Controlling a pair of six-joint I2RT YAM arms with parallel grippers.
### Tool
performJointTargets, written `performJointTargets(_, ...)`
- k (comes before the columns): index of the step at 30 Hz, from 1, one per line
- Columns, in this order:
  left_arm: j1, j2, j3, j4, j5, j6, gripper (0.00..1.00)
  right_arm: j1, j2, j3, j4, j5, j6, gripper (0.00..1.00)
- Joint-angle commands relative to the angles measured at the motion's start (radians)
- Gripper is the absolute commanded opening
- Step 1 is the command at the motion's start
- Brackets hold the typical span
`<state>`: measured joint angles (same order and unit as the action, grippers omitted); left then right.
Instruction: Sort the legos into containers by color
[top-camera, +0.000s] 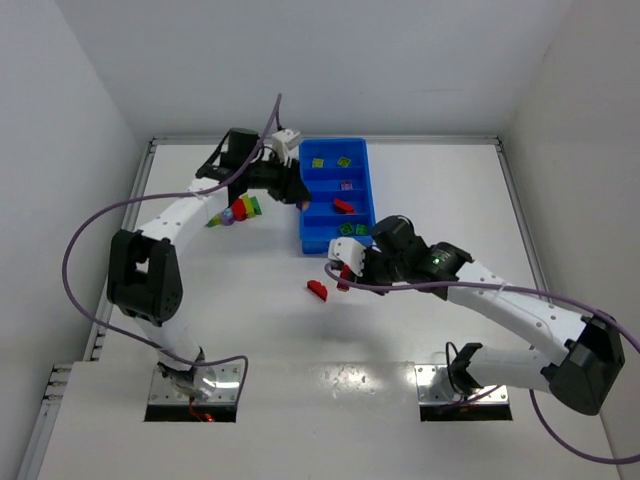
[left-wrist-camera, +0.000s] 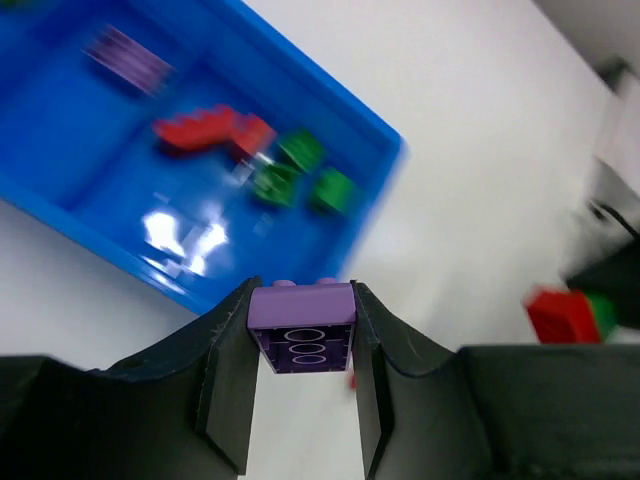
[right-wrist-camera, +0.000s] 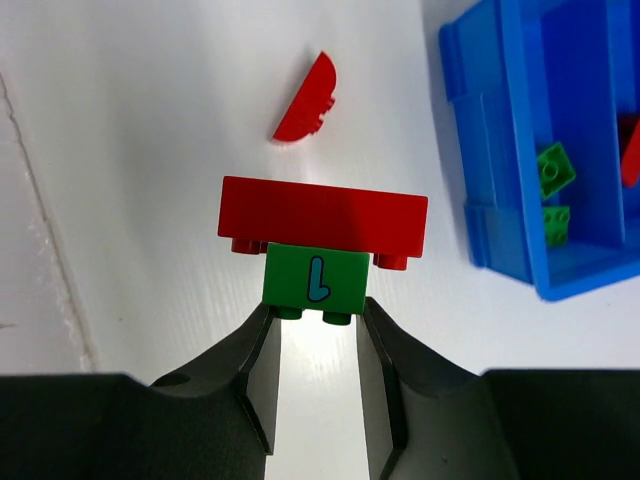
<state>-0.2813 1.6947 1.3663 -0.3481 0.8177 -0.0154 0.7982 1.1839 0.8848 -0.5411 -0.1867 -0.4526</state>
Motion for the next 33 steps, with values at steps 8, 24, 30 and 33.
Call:
performJointTargets(8,-0.113,0.308,0.428,0.233,-0.514,-0.162,0.06,-0.128,-0.004,0.148,-0.072,-0.056,0.225,0.0)
performJointTargets(24,-0.176,0.578,0.698,0.138,-0.526,-0.121,0.06,-0.278,0.025,0.148,-0.043,-0.097,0.282,0.0)
performJointTargets(30,-0.176,0.651,0.718,0.12,-0.56,-0.094,0.07,-0.287,0.043,0.148,-0.025,-0.106,0.292,0.0)
performJointTargets(33,-0.176,0.671,0.718,0.109,-0.569,-0.084,0.08,-0.287,0.052,0.148,-0.016,-0.106,0.292,0.0)
